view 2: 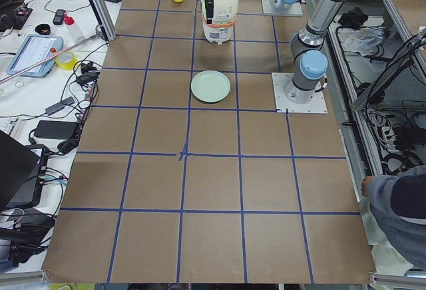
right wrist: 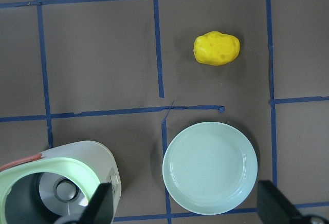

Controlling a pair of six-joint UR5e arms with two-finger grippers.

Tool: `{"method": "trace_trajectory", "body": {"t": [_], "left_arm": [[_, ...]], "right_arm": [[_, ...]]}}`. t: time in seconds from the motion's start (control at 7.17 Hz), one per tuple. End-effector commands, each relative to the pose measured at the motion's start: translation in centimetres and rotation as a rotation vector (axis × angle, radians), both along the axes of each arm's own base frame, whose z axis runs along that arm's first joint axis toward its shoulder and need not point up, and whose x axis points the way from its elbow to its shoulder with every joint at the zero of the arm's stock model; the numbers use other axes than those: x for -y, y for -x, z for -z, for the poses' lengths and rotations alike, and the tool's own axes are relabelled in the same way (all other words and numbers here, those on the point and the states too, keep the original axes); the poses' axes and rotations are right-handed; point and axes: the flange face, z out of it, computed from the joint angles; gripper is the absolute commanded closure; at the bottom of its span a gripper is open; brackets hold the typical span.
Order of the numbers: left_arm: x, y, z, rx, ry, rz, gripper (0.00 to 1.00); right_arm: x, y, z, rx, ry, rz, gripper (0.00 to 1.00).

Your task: Press rice cooker button

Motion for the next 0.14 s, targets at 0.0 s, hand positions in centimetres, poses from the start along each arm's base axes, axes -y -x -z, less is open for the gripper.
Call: {"method": "trace_trajectory", "body": {"t": [0.0], "left_arm": [[0.00,0.00,0.00,0.000,0.000,0.001,0.00]], "right_arm": [[0.01,-0.04,0.02,0.000,0.000,-0.004,0.00]]}}
